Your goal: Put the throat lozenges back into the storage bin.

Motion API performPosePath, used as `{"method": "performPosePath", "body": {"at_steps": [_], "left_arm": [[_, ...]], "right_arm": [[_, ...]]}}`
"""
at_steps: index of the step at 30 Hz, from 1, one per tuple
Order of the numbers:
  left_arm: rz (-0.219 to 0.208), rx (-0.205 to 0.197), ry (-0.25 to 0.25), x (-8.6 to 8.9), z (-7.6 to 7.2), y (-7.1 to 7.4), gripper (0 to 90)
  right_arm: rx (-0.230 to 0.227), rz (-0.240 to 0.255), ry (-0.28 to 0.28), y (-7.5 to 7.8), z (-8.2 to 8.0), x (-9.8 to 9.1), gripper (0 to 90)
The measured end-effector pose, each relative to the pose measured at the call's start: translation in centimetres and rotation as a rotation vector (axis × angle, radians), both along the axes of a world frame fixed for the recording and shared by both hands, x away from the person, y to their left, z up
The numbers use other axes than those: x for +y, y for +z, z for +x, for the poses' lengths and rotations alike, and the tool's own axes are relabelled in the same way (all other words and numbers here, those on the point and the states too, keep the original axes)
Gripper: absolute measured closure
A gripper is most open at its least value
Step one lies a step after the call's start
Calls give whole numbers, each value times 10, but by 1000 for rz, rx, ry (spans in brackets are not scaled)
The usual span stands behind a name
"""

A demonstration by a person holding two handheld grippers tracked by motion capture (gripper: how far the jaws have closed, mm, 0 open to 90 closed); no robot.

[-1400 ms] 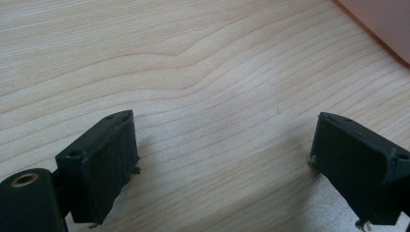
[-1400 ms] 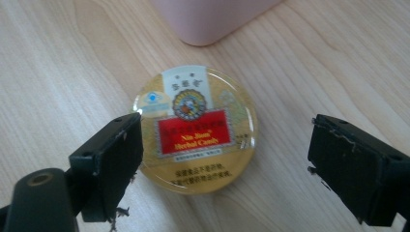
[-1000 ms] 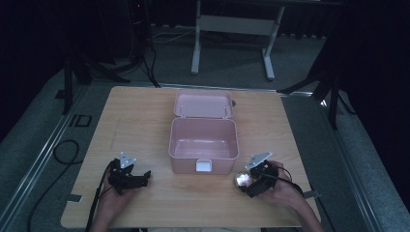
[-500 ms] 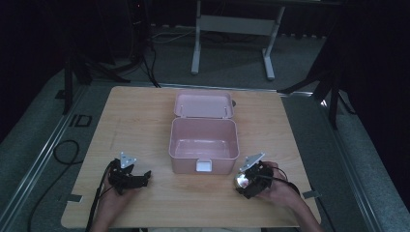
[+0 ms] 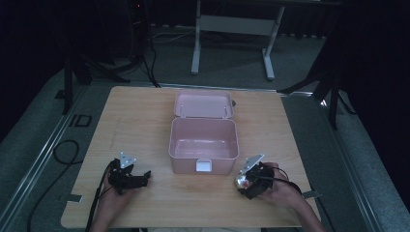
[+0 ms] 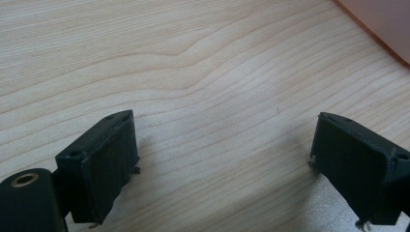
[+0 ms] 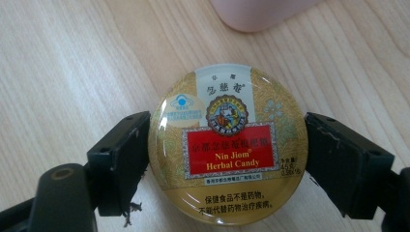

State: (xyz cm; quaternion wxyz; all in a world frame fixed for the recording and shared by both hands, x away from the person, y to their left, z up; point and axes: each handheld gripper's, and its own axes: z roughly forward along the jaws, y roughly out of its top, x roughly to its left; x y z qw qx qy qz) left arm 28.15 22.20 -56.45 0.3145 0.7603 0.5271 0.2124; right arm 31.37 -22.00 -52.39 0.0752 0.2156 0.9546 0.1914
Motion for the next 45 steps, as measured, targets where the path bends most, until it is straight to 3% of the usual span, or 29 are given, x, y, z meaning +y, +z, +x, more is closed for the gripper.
{"method": "performPosePath", "body": {"at_steps": [18,30,45], "left_arm": [[0,0,0,0,0,0,99],[0,0,0,0,0,0,99],[0,0,0,0,0,0,99]], "right_arm": [[53,-123,87,6,-5,-5,197],[103,-258,145,10,-4,4,199],[99,-281,162,20,-4,5,207]]}}
